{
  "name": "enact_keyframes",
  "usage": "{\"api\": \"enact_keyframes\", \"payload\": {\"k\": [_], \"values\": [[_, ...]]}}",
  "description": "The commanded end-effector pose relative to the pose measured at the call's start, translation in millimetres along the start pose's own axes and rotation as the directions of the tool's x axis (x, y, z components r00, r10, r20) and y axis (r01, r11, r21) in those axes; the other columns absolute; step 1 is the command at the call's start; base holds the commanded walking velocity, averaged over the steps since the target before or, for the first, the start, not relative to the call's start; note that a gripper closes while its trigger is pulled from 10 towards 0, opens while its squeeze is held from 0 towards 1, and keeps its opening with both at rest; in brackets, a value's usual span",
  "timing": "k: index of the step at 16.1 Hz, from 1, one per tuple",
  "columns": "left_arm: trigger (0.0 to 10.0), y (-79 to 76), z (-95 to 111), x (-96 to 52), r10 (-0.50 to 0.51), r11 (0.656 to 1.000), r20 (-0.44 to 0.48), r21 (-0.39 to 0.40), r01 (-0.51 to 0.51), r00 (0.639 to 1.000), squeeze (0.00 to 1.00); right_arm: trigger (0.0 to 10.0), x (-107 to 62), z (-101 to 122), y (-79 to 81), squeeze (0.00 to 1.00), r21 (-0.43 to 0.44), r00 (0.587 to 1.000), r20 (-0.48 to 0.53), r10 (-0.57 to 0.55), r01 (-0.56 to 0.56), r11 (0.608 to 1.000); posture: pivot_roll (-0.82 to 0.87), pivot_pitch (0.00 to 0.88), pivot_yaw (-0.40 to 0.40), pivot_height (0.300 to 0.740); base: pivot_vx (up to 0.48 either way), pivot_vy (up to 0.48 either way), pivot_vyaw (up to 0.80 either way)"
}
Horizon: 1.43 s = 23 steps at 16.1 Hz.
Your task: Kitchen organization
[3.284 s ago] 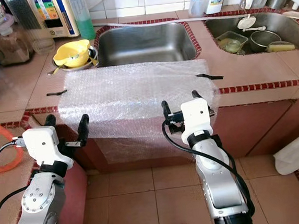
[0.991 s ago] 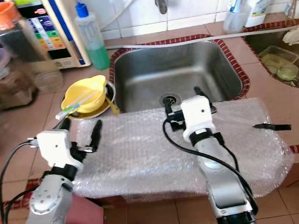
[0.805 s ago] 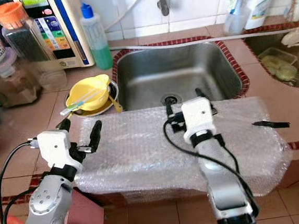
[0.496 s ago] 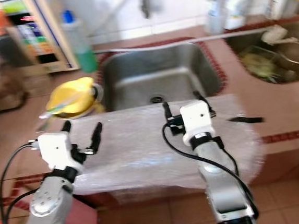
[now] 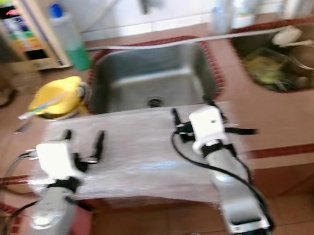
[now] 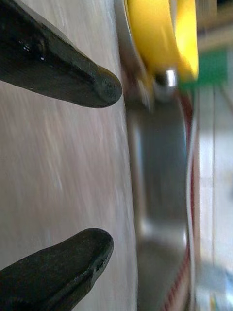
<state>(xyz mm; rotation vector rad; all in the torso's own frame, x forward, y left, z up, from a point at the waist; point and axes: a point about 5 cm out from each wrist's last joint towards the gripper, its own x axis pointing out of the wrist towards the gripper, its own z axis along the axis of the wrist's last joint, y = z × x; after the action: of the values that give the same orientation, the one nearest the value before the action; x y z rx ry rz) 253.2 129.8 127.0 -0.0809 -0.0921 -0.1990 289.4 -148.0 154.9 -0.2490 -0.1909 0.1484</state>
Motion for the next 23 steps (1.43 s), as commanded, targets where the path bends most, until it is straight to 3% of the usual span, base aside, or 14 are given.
{"api": "enact_keyframes", "payload": {"k": [1,4,15,23], "values": [[10.0,9.9,4.0,-1.2,0.035,0.999,0.012,0.016,-0.035,0.999,0.00,10.0,-1.0,2.9,4.9,0.00,0.014,1.000,0.010,0.007,-0.007,1.000,-0.16,0.184,0.079,0.740,0.000,0.000,0.00],[10.0,15.2,7.1,1.2,0.067,0.997,0.031,0.035,-0.068,0.997,0.00,10.0,-0.5,4.4,3.8,0.00,0.011,1.000,0.015,0.006,-0.006,1.000,-0.17,0.184,0.078,0.740,0.000,0.000,0.00],[10.0,13.8,24.1,6.9,0.006,1.000,0.097,-0.012,-0.005,0.995,0.00,10.0,3.8,16.6,3.2,0.00,-0.014,0.997,0.072,0.017,-0.016,1.000,-0.17,0.174,0.068,0.740,0.000,0.000,0.00],[10.0,10.9,27.9,9.7,-0.018,0.999,0.111,-0.026,0.021,0.994,0.00,10.0,4.5,17.3,3.2,0.00,-0.023,0.997,0.078,0.017,-0.015,1.000,-0.18,0.175,0.072,0.740,0.271,0.000,0.00]]}}
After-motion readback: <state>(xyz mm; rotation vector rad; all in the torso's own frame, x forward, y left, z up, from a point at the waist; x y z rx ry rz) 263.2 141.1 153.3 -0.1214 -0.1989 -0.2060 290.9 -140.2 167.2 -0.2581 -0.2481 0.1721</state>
